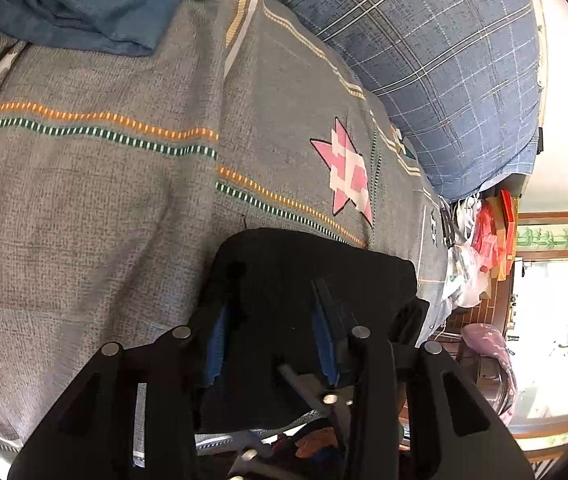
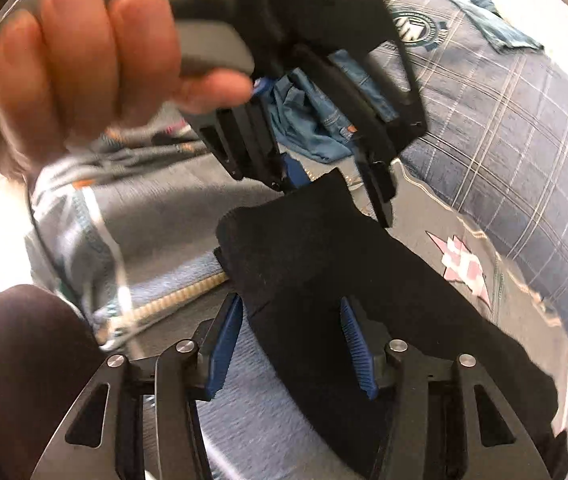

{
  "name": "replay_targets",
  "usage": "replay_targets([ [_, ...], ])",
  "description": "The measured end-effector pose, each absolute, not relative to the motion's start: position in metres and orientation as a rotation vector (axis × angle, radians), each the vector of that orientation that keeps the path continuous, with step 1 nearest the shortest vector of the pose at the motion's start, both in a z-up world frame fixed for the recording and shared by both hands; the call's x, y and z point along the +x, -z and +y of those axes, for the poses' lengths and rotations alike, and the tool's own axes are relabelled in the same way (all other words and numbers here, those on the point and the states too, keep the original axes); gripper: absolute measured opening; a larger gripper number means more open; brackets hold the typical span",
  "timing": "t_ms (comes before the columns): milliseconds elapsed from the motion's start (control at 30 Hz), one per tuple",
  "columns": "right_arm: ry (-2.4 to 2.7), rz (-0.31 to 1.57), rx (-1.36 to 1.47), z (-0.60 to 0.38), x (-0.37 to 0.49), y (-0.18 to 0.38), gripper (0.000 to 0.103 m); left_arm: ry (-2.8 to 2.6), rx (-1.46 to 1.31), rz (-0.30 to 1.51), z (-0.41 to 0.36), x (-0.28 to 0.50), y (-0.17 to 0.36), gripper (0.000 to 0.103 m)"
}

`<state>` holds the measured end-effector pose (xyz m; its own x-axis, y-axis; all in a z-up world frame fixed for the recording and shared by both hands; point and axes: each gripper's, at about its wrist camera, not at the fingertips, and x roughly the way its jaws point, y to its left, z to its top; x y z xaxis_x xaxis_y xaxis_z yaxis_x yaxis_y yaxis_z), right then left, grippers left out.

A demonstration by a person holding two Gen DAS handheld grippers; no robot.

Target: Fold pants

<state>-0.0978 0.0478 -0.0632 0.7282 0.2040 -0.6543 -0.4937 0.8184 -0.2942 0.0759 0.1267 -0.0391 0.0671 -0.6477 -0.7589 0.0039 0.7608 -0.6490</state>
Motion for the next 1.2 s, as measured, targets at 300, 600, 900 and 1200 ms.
replay_targets([
  [300,-0.519,0.716,0.098,-0.042,-0.082,0.014,0.017,0.648,-0.637,1.327,0.103,0.062,-0.004,0.012],
  [600,-0.490,0.740,0.532,-0.156,-0.117,0.012,0.015,0.873,-0.409,1.392,-0.048,0.042,-0.024,0.012],
  [900,-0.384,0.867,0.836,-0.239,-0.134,0.082,0.013,0.830,-0.292,1.629,-0.141,0.022,0.038,0.012],
  [1200,-0.449,0.809,0.813,-0.258,-0.149,0.062,0.022,0.855,-0.359,1.313,-0.061,0.033,-0.068,0.072],
])
